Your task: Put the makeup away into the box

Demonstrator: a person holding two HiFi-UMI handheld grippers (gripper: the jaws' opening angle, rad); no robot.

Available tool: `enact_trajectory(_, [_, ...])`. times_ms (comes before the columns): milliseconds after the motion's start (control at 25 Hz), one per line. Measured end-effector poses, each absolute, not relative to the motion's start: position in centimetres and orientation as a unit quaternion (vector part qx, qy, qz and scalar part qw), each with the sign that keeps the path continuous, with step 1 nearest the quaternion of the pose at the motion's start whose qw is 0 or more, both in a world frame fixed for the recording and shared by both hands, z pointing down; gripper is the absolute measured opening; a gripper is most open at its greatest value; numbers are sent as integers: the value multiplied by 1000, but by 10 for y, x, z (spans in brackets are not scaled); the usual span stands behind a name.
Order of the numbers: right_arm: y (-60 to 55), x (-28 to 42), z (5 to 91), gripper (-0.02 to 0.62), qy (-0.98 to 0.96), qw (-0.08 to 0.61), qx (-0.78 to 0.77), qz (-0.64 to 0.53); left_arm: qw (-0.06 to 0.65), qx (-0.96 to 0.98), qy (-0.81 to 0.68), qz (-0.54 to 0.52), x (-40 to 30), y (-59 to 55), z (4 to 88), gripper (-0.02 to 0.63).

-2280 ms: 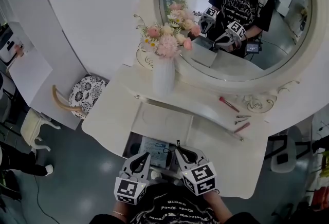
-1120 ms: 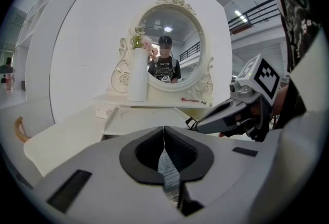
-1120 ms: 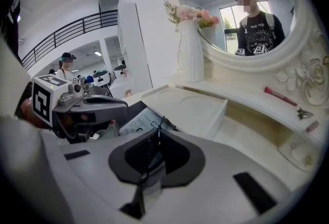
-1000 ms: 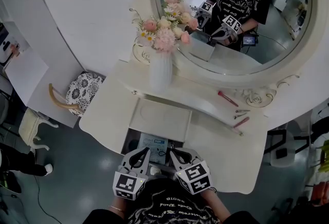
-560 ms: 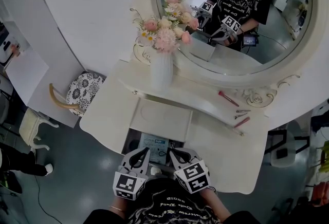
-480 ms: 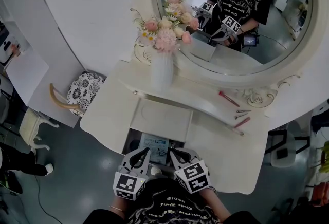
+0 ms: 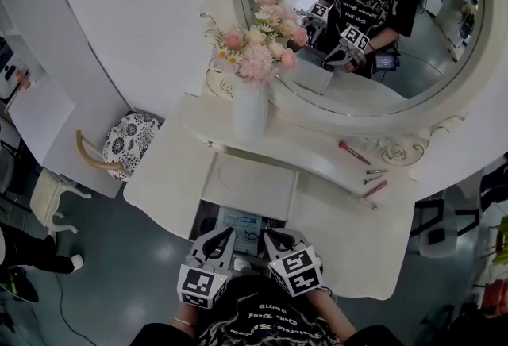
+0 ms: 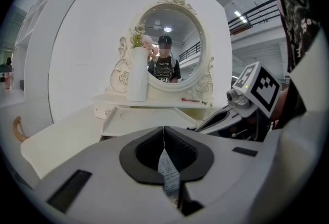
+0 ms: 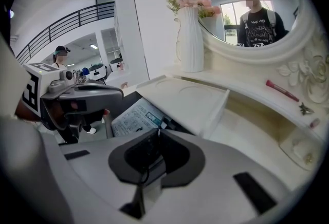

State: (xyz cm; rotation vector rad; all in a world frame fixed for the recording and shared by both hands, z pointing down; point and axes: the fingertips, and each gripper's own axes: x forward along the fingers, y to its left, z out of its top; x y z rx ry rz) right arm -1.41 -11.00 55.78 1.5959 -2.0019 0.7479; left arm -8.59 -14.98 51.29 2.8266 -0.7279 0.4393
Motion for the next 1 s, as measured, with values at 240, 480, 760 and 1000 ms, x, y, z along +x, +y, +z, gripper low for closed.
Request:
enact_trajectory(240, [-112, -9, 562, 23, -727, 249, 580, 271, 95, 954, -245, 147, -81, -152, 515, 16])
enact_trajectory(480, [-116, -10, 562, 25, -727, 254, 577, 270, 94, 954, -246, 144, -80, -156, 512, 16])
enact_trajectory(760, [-116, -13, 569, 26, -728, 269, 567, 277, 89, 956, -242, 142, -78, -161, 510, 17])
enact_trajectory(1000, [-119, -16, 572, 26, -726, 272, 566, 279, 84, 958, -232, 143, -75, -160, 510, 17])
